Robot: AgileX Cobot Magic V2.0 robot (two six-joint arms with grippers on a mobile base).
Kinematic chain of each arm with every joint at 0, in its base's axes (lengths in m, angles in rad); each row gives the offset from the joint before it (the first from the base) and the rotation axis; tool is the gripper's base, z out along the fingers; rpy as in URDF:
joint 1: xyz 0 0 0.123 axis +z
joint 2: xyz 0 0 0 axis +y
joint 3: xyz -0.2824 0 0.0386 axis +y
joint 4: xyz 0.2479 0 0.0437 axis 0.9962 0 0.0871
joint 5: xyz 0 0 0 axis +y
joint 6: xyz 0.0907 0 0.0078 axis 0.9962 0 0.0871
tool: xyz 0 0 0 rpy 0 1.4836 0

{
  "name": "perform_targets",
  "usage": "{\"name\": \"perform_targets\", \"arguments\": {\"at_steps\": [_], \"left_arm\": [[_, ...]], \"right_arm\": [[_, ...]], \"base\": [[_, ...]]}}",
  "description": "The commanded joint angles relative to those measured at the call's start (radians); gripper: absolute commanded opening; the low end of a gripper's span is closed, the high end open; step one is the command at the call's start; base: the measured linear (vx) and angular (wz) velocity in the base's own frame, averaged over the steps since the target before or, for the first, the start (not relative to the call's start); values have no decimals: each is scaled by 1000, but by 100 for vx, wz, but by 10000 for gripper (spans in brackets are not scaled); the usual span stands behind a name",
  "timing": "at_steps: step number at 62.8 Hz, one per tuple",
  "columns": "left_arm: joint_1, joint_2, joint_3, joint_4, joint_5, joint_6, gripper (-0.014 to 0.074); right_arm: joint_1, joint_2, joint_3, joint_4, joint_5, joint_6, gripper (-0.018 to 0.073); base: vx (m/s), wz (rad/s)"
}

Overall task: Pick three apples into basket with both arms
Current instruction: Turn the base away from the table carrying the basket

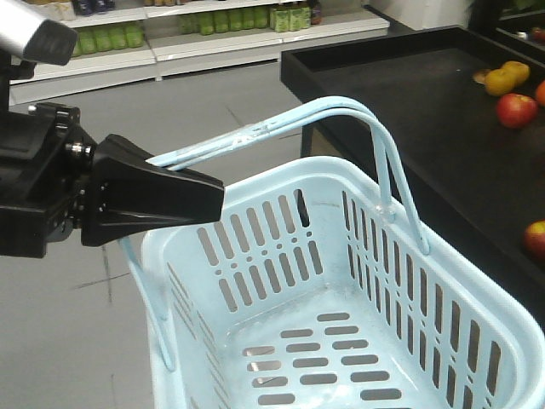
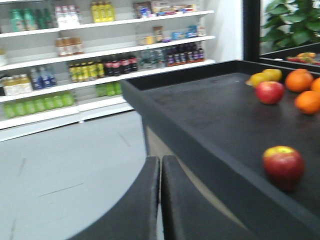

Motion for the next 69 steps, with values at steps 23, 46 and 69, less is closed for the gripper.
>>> {"name": "perform_targets", "arguments": {"at_steps": [23, 46, 69], "left_arm": [[-4, -25, -24, 19, -135, -2, -6], [-4, -25, -24, 19, -135, -2, -6], [-4, -25, -24, 19, -135, -2, -6]], "right_arm": [[-2, -12, 14, -12, -72, -9, -5], [-2, -12, 14, -12, -72, -9, -5], [-2, -12, 14, -12, -72, -9, -5]], "base": [[-12, 46], [-8, 31], [-2, 19]]}}
